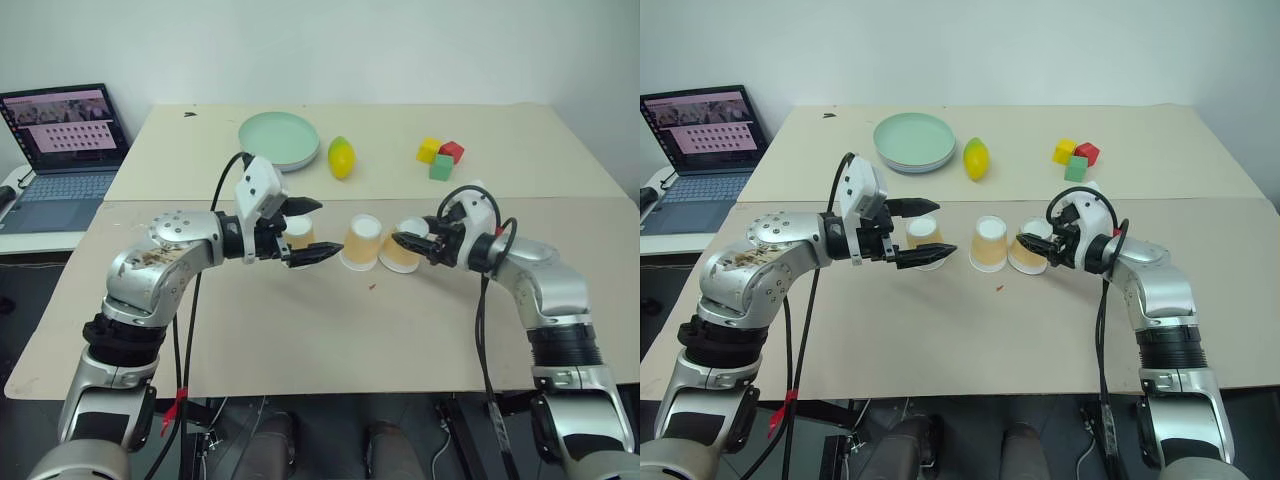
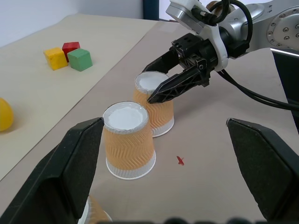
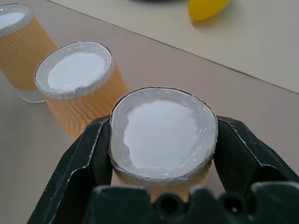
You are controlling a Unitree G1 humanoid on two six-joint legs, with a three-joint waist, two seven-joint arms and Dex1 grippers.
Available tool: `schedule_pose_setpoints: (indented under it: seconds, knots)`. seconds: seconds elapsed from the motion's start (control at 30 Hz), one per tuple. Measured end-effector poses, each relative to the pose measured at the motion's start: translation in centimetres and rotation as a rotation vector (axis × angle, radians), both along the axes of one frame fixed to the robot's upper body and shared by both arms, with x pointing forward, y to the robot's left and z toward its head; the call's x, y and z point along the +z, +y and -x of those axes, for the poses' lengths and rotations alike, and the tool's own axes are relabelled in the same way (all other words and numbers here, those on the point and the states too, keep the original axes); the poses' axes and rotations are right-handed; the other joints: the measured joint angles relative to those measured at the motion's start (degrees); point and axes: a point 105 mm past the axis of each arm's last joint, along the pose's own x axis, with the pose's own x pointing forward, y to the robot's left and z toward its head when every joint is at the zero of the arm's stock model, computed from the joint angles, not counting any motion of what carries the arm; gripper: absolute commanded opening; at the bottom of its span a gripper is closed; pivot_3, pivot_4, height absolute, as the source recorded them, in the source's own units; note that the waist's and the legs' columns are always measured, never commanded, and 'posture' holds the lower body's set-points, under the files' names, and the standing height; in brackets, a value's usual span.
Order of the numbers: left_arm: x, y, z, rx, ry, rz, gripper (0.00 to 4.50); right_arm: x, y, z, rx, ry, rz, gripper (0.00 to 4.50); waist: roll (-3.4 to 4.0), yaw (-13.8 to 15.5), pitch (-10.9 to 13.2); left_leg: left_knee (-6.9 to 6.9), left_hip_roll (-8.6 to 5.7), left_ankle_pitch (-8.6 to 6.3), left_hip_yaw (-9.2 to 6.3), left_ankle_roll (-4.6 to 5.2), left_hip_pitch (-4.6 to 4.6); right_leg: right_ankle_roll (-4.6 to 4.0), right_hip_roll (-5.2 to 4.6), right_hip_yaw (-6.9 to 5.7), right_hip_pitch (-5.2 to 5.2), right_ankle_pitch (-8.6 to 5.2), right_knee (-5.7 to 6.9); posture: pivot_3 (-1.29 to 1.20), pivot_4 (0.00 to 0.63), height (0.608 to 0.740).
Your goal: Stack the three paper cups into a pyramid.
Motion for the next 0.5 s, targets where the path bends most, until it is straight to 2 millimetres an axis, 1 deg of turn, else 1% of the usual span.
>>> schedule_pose_setpoints:
  seconds: [0.27,0.33,0.37,0.4,0.5]
  knots:
    - [0.0,0.0,0.0,0.001,-0.001,0.000,4.50,-0.1,0.2,0.0,0.007,0.001,-0.008,2.82,0.00,-0.06,0.00,0.00,0.01,0.00,0.00,0.00,0.00,0.00,0.01,0.00,0.00,0.00,0.00,0.00,0.150,0.740]
    - [0.0,0.0,0.0,0.000,-0.002,0.002,4.50,-0.1,0.4,0.0,0.005,0.000,-0.013,3.78,0.00,-0.11,0.00,0.00,0.01,0.00,0.00,0.00,0.00,0.00,0.02,0.00,0.00,0.00,0.00,0.00,0.150,0.740]
    - [0.0,-0.1,0.0,-0.001,-0.002,0.002,4.50,-0.1,0.5,0.0,0.007,0.000,-0.015,4.06,0.00,-0.13,0.00,0.00,0.02,0.00,0.00,0.00,0.00,0.00,0.02,0.00,0.00,0.00,0.00,0.00,0.150,0.740]
    - [0.0,-0.1,0.0,-0.001,-0.002,0.003,4.50,-0.2,0.6,0.0,0.009,0.006,-0.019,4.43,0.00,-0.13,0.00,0.00,0.03,0.00,0.00,0.00,0.01,0.00,0.03,0.00,0.00,0.00,0.00,0.00,0.150,0.740]
    - [0.0,-0.1,0.0,-0.002,-0.002,0.004,4.50,-1.0,1.0,0.1,0.017,0.037,-0.030,4.47,0.00,-0.10,0.00,0.00,0.02,0.00,0.00,0.00,0.00,0.00,0.03,0.01,0.00,0.00,0.01,0.00,0.150,0.740]
